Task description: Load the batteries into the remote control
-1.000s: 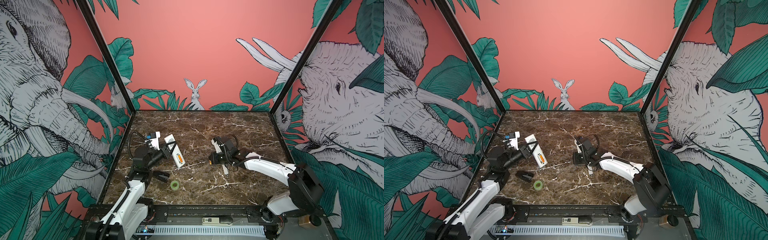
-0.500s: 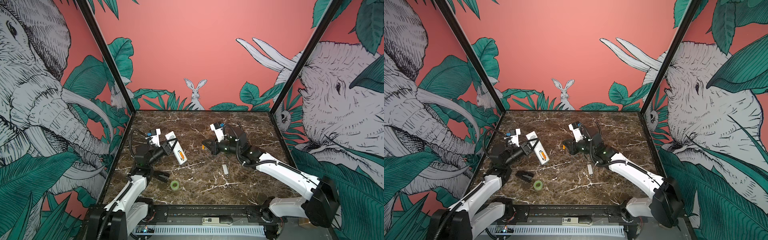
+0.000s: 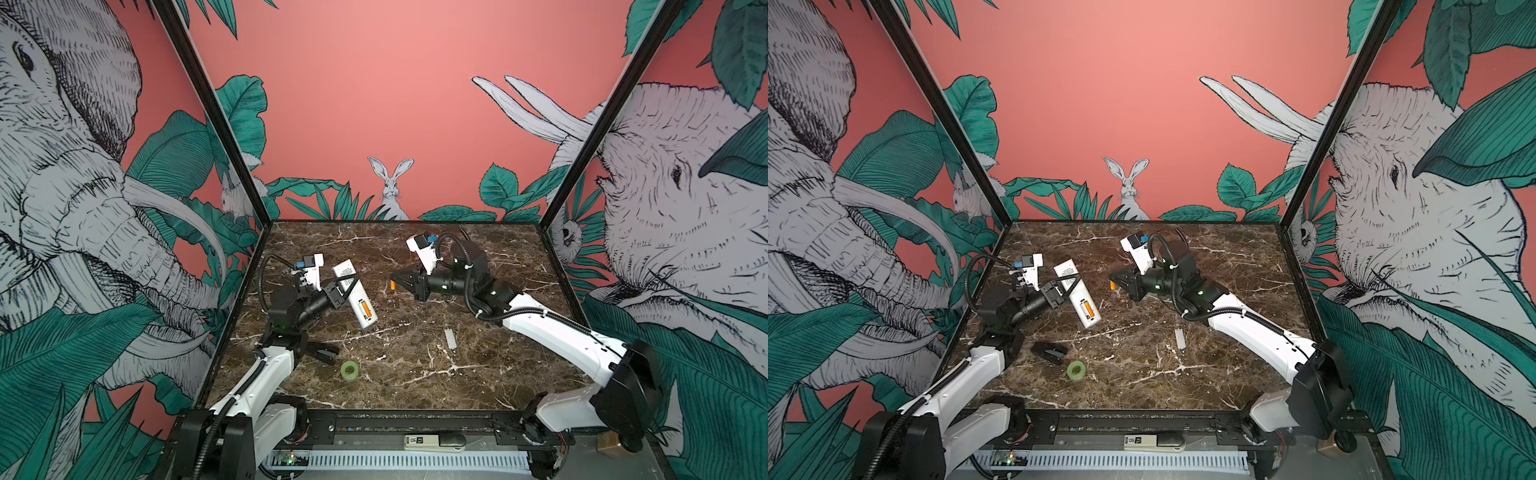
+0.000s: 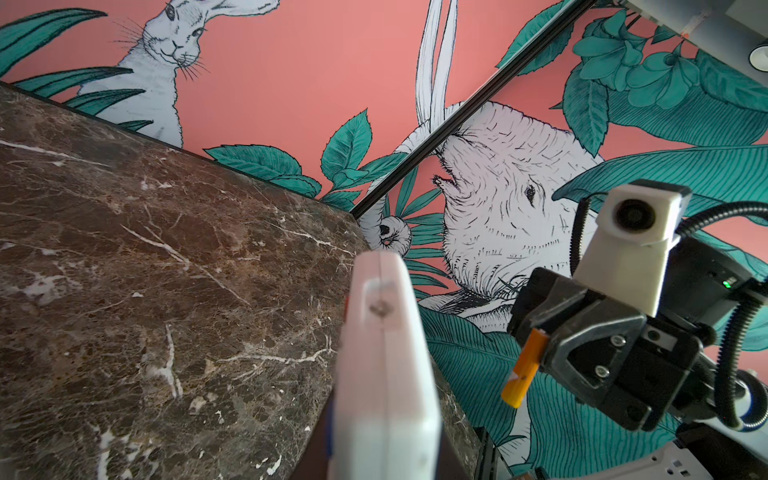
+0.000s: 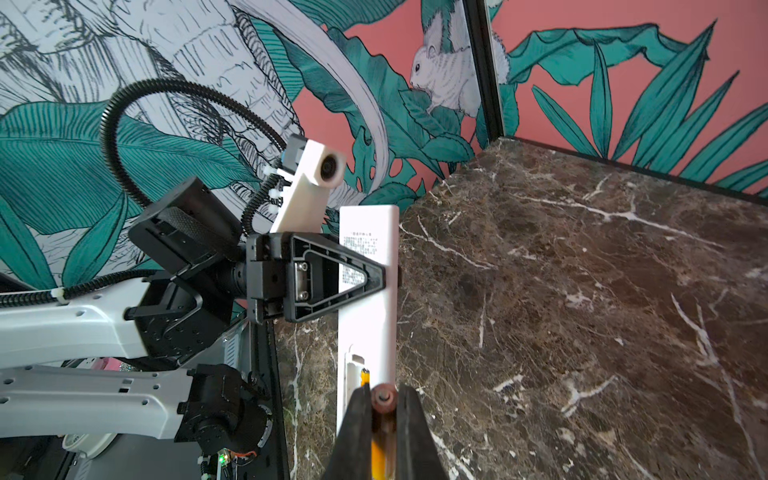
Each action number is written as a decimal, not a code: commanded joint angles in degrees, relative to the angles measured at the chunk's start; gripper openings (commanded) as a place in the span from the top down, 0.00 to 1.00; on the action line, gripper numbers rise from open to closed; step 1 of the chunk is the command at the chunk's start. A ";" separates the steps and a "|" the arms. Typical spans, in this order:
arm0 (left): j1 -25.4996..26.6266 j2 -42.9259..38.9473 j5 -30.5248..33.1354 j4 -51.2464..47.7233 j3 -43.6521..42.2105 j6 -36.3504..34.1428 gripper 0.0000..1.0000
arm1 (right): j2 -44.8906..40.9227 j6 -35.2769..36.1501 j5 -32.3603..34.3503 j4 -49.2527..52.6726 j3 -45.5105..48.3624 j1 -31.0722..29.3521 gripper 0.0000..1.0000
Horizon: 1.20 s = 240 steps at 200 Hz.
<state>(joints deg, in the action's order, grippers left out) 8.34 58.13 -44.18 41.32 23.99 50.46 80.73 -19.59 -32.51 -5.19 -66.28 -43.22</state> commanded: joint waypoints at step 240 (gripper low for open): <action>0.20 1.39 -1.78 9.36 1.51 6.77 1.00 | 7.16 7.72 2.08 1.18 -5.74 -8.37 1.00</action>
<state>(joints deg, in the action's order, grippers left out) 8.34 60.40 -45.19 47.51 24.27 56.27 87.20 -11.07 -30.59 0.19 -71.94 -51.24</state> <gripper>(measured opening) 0.211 0.095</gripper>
